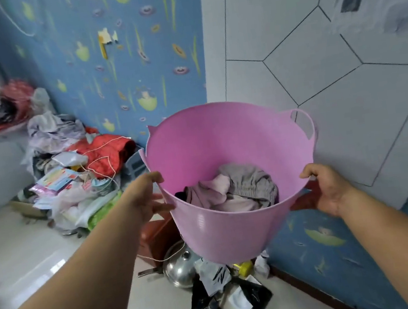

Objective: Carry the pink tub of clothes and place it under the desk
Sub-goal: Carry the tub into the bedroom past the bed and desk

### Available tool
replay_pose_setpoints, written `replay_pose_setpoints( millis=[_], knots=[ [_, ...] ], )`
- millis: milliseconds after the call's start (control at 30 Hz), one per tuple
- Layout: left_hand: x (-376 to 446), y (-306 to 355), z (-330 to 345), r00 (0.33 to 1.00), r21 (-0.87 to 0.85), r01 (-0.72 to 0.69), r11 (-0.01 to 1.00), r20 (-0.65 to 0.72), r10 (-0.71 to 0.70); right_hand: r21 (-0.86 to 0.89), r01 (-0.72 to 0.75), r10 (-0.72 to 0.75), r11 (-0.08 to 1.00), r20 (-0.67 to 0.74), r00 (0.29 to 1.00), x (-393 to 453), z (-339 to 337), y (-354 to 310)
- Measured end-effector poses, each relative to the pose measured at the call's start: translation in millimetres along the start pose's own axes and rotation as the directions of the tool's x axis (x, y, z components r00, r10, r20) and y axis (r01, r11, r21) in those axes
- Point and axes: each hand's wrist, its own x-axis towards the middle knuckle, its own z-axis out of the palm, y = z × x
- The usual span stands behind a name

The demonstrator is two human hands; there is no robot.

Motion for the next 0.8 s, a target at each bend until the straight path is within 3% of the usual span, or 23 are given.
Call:
replay_pose_setpoints(
  millis=[367,800],
  knots=[
    [-73.0,-6.7,-83.0,0.965,-0.139,-0.044,0.989,-0.263,0.006,-0.121,-0.017,0.051,0.992,0.283,0.958,30.3,92.7,-6.7],
    [-150.0,-29.3,-194.5,0.835,-0.192,-0.149,0.970,-0.549,0.019,-0.250,0.005,0.139,0.968,0.554,0.821,12.9,235.1,17.3]
  ],
)
